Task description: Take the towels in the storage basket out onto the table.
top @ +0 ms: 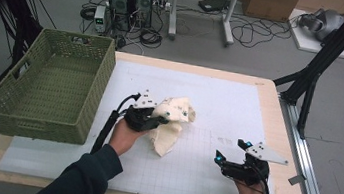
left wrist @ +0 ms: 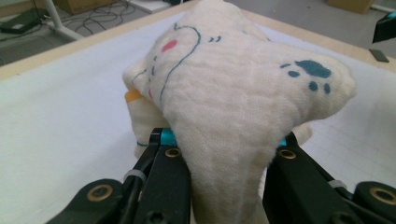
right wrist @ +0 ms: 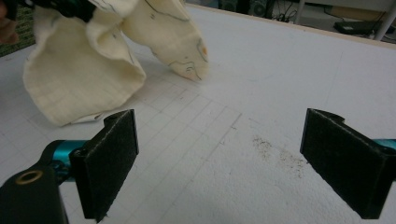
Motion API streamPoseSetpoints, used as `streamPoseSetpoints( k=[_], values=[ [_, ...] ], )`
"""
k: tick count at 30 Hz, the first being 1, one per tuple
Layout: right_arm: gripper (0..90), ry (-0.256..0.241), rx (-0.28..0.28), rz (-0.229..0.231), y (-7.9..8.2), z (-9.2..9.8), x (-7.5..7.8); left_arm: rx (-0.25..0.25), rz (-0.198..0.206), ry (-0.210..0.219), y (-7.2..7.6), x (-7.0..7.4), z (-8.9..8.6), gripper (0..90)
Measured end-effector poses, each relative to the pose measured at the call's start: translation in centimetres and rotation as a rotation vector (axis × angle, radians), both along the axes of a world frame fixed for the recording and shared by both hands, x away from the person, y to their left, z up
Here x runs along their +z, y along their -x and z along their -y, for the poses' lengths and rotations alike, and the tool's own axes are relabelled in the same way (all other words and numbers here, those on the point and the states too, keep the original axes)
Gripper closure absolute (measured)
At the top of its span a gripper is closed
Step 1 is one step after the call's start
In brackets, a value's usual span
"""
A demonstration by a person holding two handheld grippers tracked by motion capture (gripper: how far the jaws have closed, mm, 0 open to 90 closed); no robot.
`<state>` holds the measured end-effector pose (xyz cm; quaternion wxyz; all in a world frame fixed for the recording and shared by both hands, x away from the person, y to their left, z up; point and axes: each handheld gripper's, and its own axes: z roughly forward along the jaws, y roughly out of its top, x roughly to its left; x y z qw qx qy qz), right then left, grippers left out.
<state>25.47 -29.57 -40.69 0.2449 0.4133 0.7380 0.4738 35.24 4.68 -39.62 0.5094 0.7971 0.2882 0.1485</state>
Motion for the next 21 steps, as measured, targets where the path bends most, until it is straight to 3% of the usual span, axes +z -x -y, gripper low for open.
streamPoseSetpoints(
  k=[7,9,10,12,16,21],
  values=[
    [10.6,0.000,0.003,0.000,-0.1,0.0,-0.1,-0.009,-0.067,-0.042,-0.7,-2.2,2.8,68.0],
    [10.6,0.000,0.005,-0.004,-0.1,0.0,-0.1,-0.012,-0.088,-0.047,-0.7,-2.8,3.8,57.6],
    [10.6,0.002,0.007,-0.004,-0.1,-0.1,-0.1,-0.014,-0.093,-0.050,-0.7,-2.9,4.0,41.5],
    [10.6,0.009,0.008,0.000,-0.1,-0.1,-0.1,-0.025,-0.095,-0.052,-0.6,-3.0,4.4,37.2],
    [10.6,0.003,0.004,-0.007,-0.1,0.0,-0.1,-0.009,-0.073,-0.026,0.0,-2.4,4.0,27.0],
    [10.6,0.007,0.006,-0.004,-0.1,-0.1,-0.1,0.018,-0.049,0.008,0.6,-1.2,1.9,26.9]
  ],
)
